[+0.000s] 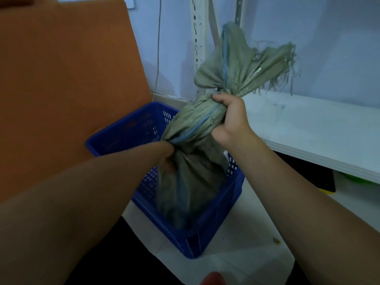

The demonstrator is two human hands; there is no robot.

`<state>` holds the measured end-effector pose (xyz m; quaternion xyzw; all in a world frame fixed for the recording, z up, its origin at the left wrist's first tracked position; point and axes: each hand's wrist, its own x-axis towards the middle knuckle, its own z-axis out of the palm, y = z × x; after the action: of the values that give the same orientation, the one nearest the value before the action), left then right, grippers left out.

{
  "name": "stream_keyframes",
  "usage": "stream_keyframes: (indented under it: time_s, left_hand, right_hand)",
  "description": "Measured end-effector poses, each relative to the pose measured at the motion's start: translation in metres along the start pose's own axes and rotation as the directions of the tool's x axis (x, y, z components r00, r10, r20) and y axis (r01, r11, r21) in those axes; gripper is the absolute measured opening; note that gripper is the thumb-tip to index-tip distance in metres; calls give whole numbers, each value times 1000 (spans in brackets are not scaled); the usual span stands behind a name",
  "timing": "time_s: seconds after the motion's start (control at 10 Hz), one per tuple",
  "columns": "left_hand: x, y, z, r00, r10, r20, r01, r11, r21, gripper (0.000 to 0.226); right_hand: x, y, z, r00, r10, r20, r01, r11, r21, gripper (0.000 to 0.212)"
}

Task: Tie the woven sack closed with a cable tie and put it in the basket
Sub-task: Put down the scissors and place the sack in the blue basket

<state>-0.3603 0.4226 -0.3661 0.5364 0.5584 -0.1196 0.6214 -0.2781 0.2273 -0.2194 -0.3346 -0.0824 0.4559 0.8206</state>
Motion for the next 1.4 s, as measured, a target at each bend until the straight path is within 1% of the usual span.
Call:
stream_keyframes:
  time_s: [0.1, 0.2, 0.3, 0.4, 0.5, 0.6, 0.7, 0.8, 0.9, 1.0, 1.1, 1.2, 1.3, 1.4]
  left_hand:
    - [-38, 20, -6, 888, 314, -335, -386, 906, -176, 27]
    - [-35, 32, -27, 758, 535, -374, -592, 805, -47, 24]
    - [-74, 30, -25, 662, 662, -353, -559, 749, 356, 34]
    - [-92, 10, -15, 896, 437, -75, -258, 652, 713, 39]
    - [-98, -12, -7, 990, -132, -57, 106, 398, 911, 77]
    - [-99, -15, -2, 985, -148, -90, 128, 266, 956, 80]
    - [-94, -11, 6, 993, -116, -2, 38, 307, 951, 75]
    - [-82, -25, 37, 957, -284, 58, 28, 290, 956, 69]
    - [-72, -34, 63, 965, -250, 80, -15, 250, 968, 57]
    - [-69, -15, 73, 983, 61, 171, -179, 172, 969, 67]
    - [-84, 8, 62, 907, 366, 207, -270, 131, 954, 63]
    - [-102, 26, 39, 836, 535, 123, -222, 124, 967, 33]
    - [-102, 30, 41, 699, 697, 161, -547, 375, 749, 15]
    - [-121, 34, 57, 690, 689, 222, -723, 637, 267, 20]
  right_hand:
    - [0, -2, 1, 1000, -19, 6, 19, 1000, 11, 20]
    - [3, -5, -4, 998, -16, -62, 15, 1000, -14, 22]
    - [3, -10, -9, 984, -12, -178, -4, 996, -90, 23]
    - [3, -10, -22, 942, -10, -334, -61, 978, -202, 21]
    - [2, -6, -44, 866, 19, -500, -171, 950, -261, 11]
    - [4, -6, -49, 838, 28, -545, -208, 940, -271, 10]
    - [7, -7, -46, 865, 15, -502, -193, 933, -303, 16]
    - [6, -4, -39, 900, 5, -435, -165, 929, -331, 14]
    - [7, 0, -36, 919, -10, -395, -151, 915, -373, 16]
    - [8, 2, -34, 918, -63, -391, -132, 883, -451, 31]
    - [9, 0, -36, 904, -98, -416, -139, 853, -503, 32]
    - [18, -2, -52, 865, -184, -466, -191, 739, -646, 20]
    - [19, 1, -67, 862, -347, -370, -214, 412, -886, 18]
    - [8, 10, -64, 898, -392, -200, -152, 150, -977, 24]
